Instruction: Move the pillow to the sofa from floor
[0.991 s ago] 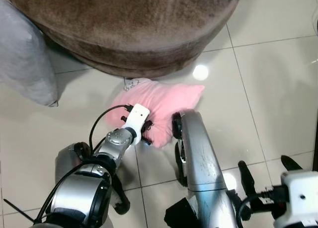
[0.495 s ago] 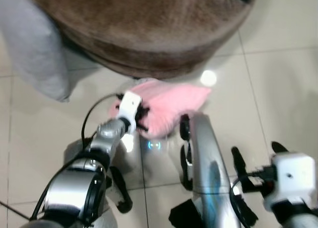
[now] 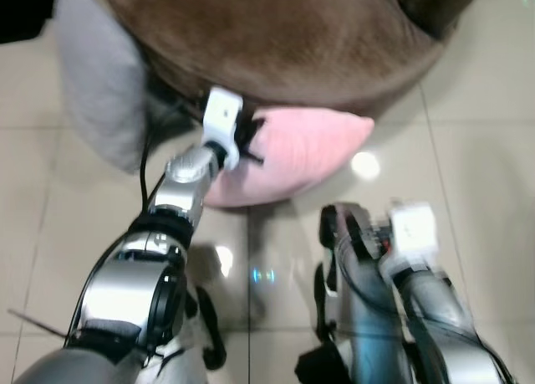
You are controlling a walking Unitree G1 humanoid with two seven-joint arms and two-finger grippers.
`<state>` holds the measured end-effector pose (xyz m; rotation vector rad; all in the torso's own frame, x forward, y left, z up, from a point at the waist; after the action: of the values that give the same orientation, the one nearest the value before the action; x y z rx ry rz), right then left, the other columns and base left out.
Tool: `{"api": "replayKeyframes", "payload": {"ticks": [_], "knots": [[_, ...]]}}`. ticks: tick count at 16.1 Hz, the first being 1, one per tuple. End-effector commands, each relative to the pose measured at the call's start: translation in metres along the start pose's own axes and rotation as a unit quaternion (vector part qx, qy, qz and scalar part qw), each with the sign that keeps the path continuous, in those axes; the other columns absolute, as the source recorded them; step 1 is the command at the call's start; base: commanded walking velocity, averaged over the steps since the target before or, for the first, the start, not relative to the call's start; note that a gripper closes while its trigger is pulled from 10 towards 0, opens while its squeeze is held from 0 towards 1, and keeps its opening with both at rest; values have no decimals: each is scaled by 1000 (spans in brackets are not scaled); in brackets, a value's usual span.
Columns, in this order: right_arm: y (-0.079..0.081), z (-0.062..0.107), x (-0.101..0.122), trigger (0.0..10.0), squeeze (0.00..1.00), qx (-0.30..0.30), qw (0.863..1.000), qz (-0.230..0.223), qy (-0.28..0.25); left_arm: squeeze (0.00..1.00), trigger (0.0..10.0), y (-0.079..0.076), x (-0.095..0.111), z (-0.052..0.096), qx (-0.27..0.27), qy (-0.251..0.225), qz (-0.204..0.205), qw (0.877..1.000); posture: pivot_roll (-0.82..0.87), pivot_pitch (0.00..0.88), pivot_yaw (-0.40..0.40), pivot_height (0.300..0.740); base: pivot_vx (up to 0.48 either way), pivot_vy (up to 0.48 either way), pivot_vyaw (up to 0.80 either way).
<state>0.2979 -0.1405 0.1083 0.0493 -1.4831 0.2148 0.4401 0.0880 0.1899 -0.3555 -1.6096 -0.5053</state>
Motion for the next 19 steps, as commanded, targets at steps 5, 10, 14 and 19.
{"api": "replayKeyframes", "payload": {"ticks": [5, 10, 14, 19], "knots": [[13, -33, -25, 10000, 0, 31, 999, -18, 38, 0, 0, 24, 63, 7, 29, -95, -39, 994, 69, 168, -42, 466, 0, 0, 0], [-1, -52, 15, 10000, 0, 31, 999, -13, -26, 0, 0, 13, 25, 24, 45, -57, 32, 997, 98, 141, -85, 466, 0, 0, 0], [-16, -53, 56, 10000, 0, 41, 997, 2, -71, 0, 0, 2, 13, 28, 43, -35, 39, 998, 92, 143, -102, 466, 0, 0, 0], [-23, -47, 49, 10000, 0, 41, 998, 16, -50, 0, 0, 6, 19, 32, 52, -37, 19, 998, 84, 147, -101, 466, 0, 0, 0]]}}
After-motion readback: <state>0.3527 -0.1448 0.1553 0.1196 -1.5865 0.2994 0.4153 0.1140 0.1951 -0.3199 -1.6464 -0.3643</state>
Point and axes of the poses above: a point about 5 cm out from each wrist's last joint towards the gripper, its own z axis pointing back from the gripper into the wrist, its own x axis along the axis of the wrist's last joint, y = z × x, the point moved 5 cm from there along -z, pointing out of the wrist towards the gripper
